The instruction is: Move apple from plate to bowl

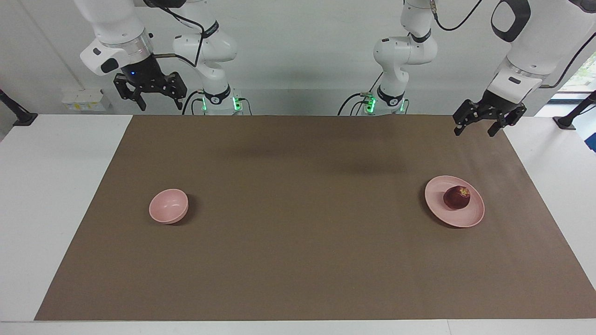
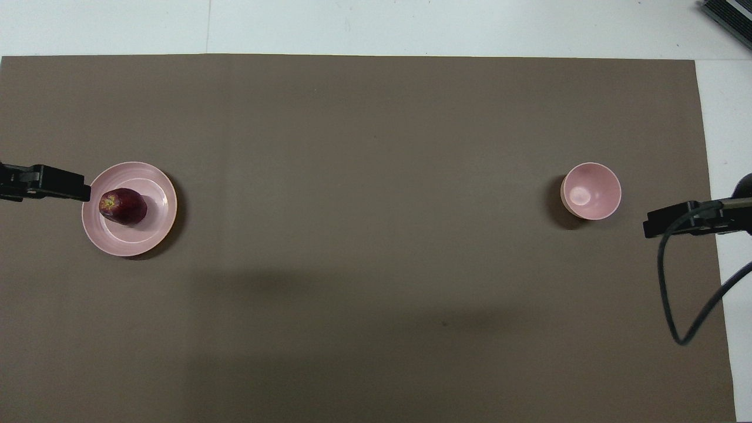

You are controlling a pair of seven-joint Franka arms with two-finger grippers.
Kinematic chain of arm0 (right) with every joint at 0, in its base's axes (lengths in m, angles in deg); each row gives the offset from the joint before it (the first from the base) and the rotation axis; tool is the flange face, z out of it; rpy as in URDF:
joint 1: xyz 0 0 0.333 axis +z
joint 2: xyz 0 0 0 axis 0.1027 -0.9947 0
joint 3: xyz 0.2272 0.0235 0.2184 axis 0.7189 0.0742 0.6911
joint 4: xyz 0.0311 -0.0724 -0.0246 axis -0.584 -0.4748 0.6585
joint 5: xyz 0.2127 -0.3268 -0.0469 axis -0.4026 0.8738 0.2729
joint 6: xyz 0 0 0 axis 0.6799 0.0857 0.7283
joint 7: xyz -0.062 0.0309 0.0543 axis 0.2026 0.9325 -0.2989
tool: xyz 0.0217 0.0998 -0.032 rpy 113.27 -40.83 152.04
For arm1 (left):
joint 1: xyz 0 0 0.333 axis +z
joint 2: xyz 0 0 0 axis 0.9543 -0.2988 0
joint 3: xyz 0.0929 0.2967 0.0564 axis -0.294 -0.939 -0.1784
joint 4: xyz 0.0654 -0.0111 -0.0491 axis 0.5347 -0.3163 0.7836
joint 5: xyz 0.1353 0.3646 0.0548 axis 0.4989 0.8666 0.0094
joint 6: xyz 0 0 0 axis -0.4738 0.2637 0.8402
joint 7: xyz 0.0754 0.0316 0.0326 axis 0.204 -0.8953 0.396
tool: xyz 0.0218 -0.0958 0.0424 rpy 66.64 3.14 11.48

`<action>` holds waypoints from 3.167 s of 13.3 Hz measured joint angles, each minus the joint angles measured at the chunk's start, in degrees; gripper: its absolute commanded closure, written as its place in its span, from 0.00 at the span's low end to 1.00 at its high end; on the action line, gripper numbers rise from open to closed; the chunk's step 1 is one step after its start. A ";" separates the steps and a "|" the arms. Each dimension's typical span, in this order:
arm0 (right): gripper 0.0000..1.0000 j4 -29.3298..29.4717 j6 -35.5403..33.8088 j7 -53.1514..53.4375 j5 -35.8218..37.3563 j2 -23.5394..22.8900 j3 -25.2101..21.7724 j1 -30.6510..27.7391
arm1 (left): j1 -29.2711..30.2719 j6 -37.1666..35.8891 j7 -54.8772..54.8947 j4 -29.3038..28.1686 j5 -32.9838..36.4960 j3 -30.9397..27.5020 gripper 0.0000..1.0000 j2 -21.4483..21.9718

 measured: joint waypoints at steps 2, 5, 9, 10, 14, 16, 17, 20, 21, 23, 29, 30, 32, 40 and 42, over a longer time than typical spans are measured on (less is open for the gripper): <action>0.00 0.00 0.00 0.00 0.00 0.01 0.00 -0.01 | -0.03 0.00 0.00 -0.20 0.00 0.00 0.00 -0.01; 0.00 -0.04 0.00 0.00 0.00 0.04 -0.01 -0.04 | -0.24 0.28 0.03 -1.26 0.00 0.01 0.00 -0.16; 0.00 -0.07 0.00 0.00 0.00 0.11 -0.02 -0.17 | -0.29 0.30 0.06 -1.42 0.00 0.02 0.00 -0.17; 0.00 -0.13 0.00 0.00 0.00 0.12 -0.02 -0.25 | -0.30 0.30 0.07 -1.64 0.00 0.02 0.00 -0.17; 0.00 -0.20 0.00 0.00 0.00 0.12 -0.02 -0.46 | -0.32 0.30 0.12 -2.30 0.00 0.03 0.00 -0.17; 0.00 0.07 0.32 0.00 0.00 0.15 -0.02 -0.57 | -0.35 0.30 0.13 -2.56 0.00 0.04 0.00 -0.17; 0.00 0.61 0.51 0.00 0.00 0.19 -0.02 -0.59 | -0.37 0.30 0.13 -2.64 0.00 0.05 0.00 -0.17; 0.00 1.75 0.45 0.00 0.00 0.69 -0.19 -0.82 | -0.45 0.30 0.14 -2.78 0.00 0.05 0.00 -0.16; 0.00 1.58 0.35 0.00 0.00 0.87 -0.32 -1.01 | -0.46 1.23 0.14 -3.42 0.00 0.05 0.00 -0.19; 0.00 0.65 0.35 0.00 0.00 0.81 -0.36 -1.26 | -0.60 8.05 0.16 -6.44 0.00 0.06 0.00 -0.67; 0.00 -5.34 3.89 0.00 -0.06 0.70 -0.29 -1.22 | -3.22 21.90 0.16 -9.34 0.00 0.16 0.00 -9.81; 0.00 -5.53 3.89 0.00 -0.07 0.77 -0.28 -1.22 | -3.30 24.53 0.19 -9.44 0.00 0.16 0.00 -12.16; 0.00 -6.52 4.63 0.00 -0.14 0.85 -0.23 -1.19 | -3.30 27.82 0.38 -9.48 0.00 0.14 0.00 -16.07; 0.00 -13.39 13.31 0.07 -4.44 0.83 -0.12 0.30 | -2.70 33.16 8.20 -12.16 0.08 -0.92 0.00 -18.32; 0.00 -13.40 13.35 1.43 -5.84 0.86 -0.11 0.52 | 0.32 33.18 14.24 -12.23 0.08 -1.30 0.00 -18.25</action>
